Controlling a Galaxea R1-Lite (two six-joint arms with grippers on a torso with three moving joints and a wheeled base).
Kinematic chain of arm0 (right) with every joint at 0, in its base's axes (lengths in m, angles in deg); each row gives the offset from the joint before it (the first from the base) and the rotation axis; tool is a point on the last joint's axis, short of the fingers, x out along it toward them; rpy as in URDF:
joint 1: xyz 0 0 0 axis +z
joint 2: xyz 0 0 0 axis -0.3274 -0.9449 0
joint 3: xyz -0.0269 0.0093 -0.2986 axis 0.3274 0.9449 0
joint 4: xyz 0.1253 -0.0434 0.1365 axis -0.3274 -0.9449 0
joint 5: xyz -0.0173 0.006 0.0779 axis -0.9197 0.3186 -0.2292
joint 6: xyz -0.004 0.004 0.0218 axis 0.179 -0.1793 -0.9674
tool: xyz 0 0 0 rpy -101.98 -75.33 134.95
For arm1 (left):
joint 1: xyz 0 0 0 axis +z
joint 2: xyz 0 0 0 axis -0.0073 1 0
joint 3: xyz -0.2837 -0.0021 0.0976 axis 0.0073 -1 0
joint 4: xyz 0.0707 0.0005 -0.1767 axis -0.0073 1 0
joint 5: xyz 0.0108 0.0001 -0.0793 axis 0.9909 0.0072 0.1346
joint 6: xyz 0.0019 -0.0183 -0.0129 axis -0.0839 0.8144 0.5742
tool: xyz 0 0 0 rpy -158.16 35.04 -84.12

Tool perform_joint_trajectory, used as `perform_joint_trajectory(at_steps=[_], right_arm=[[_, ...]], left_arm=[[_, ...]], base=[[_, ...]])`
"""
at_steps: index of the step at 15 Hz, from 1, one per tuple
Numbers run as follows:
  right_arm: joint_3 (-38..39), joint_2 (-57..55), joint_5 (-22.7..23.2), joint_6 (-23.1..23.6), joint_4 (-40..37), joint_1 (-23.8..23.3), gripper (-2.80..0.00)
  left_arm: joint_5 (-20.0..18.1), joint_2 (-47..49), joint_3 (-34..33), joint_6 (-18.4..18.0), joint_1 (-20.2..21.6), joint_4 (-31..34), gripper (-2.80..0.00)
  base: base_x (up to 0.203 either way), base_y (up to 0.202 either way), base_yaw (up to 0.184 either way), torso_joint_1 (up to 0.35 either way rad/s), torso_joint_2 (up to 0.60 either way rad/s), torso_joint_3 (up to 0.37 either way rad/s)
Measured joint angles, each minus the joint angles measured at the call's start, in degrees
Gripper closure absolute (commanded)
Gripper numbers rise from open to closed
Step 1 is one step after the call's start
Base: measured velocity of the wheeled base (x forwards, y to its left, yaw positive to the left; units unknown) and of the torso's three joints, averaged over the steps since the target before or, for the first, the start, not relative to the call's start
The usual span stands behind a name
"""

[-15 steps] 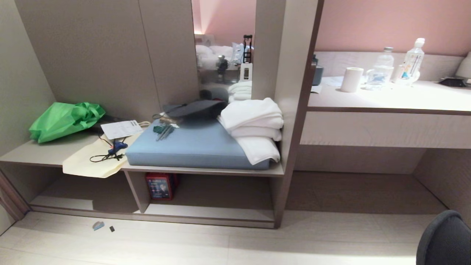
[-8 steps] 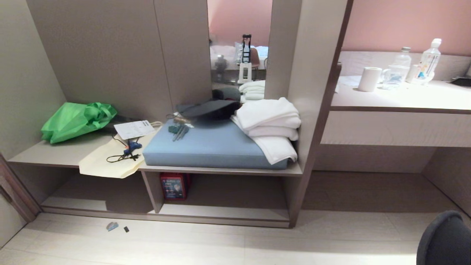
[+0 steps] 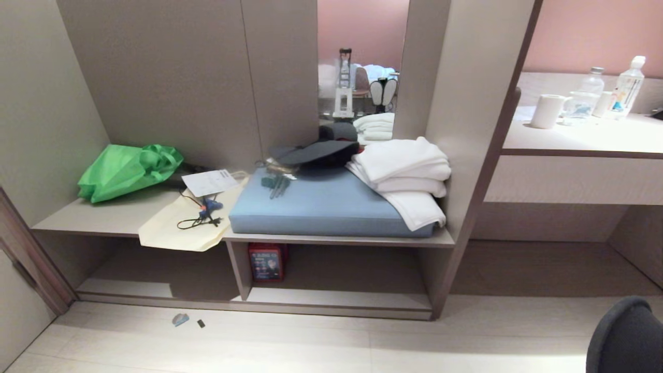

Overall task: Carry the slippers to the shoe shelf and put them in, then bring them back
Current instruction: Place the slippers into the shoe cabinet

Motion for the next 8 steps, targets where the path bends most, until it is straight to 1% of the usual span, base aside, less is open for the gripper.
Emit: perform_joint_trajectory(at_steps=[5,6,8], right_arm=[[0.0,0.0,0.0,0.01,-0.02,-0.02,0.0],[0.0,0.0,0.0,-0.02,0.0,-0.02,0.0],[0.0,0.0,-0.01,0.01,0.0,0.0,0.0]], left_arm=[[0.0,0.0,0.05,-0.07,0.0,0.02,0.0],[0.0,0.0,0.06,-0.1,-0.02,0.02,0.0],[0.0,0.0,0.05,-0.15,0.0,0.0,0.0]], base=[[0.0,0.185,-0.002,0.005,0.0,0.002],[0.0,0.106,-0.001,0.002,0.01,0.007],[0.0,0.0,0.0,0.0,0.0,0.0]])
